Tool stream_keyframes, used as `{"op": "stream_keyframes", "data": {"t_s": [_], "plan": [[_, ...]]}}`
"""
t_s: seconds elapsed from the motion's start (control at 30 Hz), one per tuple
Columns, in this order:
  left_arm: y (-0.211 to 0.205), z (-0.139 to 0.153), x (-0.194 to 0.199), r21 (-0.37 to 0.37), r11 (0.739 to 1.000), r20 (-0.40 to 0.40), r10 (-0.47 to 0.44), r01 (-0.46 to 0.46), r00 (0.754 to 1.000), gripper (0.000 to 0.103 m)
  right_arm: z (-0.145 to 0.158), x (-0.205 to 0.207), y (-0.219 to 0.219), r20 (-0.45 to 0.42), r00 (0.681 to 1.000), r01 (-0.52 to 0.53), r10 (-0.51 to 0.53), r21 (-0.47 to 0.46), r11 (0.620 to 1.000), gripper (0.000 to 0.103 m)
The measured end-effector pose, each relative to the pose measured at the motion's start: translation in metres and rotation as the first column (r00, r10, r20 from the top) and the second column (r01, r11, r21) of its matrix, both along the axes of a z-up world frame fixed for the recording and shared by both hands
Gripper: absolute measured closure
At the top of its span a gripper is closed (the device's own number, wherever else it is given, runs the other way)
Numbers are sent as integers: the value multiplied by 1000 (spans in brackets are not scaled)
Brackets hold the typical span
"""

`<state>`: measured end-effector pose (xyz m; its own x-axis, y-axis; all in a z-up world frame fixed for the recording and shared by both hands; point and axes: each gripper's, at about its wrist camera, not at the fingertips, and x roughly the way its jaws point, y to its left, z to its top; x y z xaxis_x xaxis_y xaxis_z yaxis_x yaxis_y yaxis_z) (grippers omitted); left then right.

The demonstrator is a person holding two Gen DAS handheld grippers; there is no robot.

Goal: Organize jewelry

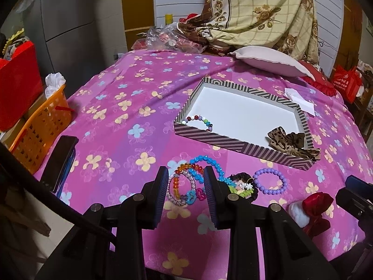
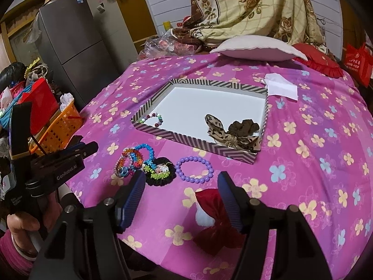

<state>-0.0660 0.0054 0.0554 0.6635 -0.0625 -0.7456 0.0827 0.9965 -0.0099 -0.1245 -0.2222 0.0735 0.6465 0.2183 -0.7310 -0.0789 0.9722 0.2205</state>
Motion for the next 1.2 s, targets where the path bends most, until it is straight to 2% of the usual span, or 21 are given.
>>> {"op": "stream_keyframes", "data": {"t_s": [0.97, 1.2], "plan": [[-7, 3, -17, -1, 1000, 1, -12, 12, 1000, 60, 1, -19, -17, -1, 999, 41, -41, 7, 999, 29], [16, -3, -6, -66, 998, -54, 17, -21, 998, 60, -5, -26, -32, -9, 998, 64, -64, -5, 998, 28]]}}
